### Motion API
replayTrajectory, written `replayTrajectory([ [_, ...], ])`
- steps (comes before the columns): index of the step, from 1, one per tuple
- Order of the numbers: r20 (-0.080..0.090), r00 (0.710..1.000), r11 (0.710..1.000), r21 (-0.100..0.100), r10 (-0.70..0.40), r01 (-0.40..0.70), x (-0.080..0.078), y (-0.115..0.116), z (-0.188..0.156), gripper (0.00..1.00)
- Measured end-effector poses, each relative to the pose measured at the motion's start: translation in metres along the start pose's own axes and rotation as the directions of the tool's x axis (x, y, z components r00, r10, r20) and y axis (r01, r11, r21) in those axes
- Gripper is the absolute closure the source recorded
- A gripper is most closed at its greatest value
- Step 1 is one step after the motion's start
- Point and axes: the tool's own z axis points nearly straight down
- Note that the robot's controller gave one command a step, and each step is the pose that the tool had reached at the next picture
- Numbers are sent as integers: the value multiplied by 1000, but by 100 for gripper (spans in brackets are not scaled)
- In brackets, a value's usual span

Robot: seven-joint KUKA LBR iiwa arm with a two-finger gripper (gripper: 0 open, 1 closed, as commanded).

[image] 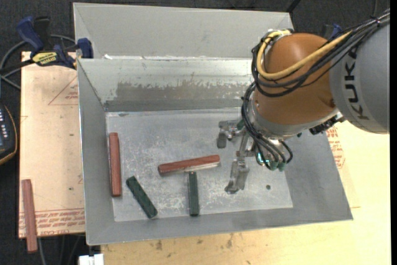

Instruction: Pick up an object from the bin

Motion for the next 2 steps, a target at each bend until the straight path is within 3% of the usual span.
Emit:
replayTrajectory([
  [1, 7, 888, 888, -5, 459, -459, -19, 17, 154, 0],
  [2, 6, 888, 888, -8, 460, -460, -20, 18, 150, 100],
])
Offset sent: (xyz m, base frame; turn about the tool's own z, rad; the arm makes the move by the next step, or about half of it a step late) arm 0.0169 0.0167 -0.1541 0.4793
